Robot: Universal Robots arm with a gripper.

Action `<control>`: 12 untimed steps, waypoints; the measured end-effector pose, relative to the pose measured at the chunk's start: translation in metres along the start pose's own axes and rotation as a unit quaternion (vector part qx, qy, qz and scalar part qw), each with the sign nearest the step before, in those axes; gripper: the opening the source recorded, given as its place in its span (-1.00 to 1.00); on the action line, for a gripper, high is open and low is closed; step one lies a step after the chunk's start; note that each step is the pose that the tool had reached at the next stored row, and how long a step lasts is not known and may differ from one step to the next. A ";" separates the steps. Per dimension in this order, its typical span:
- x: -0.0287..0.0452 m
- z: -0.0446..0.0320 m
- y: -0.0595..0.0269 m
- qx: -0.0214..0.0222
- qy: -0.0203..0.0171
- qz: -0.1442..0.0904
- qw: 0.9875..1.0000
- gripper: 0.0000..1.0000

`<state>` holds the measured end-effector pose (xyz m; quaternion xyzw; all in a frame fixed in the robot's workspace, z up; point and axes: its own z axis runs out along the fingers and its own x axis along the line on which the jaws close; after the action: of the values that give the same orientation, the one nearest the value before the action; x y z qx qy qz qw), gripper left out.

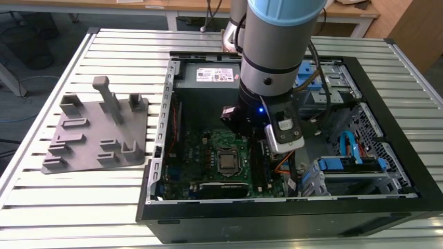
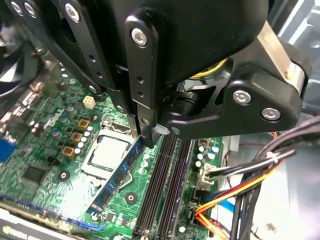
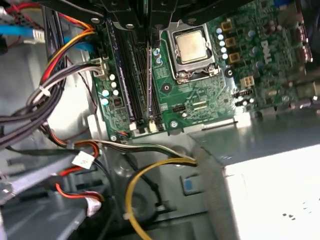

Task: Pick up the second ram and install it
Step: 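Insert the second ram into the second slot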

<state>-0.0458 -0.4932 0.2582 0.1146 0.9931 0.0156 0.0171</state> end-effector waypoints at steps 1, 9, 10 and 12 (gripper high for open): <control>0.0000 0.0000 0.0000 0.000 0.000 -0.009 1.000 -0.72; 0.0000 0.0003 0.0000 -0.002 0.003 -0.082 0.997 -0.72; 0.0000 0.0003 0.0000 -0.003 0.003 -0.091 0.996 -0.72; 0.0000 0.0004 0.0000 -0.003 0.004 -0.108 0.994 -0.72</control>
<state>-0.0458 -0.4932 0.2578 0.0065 0.9997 0.0173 0.0153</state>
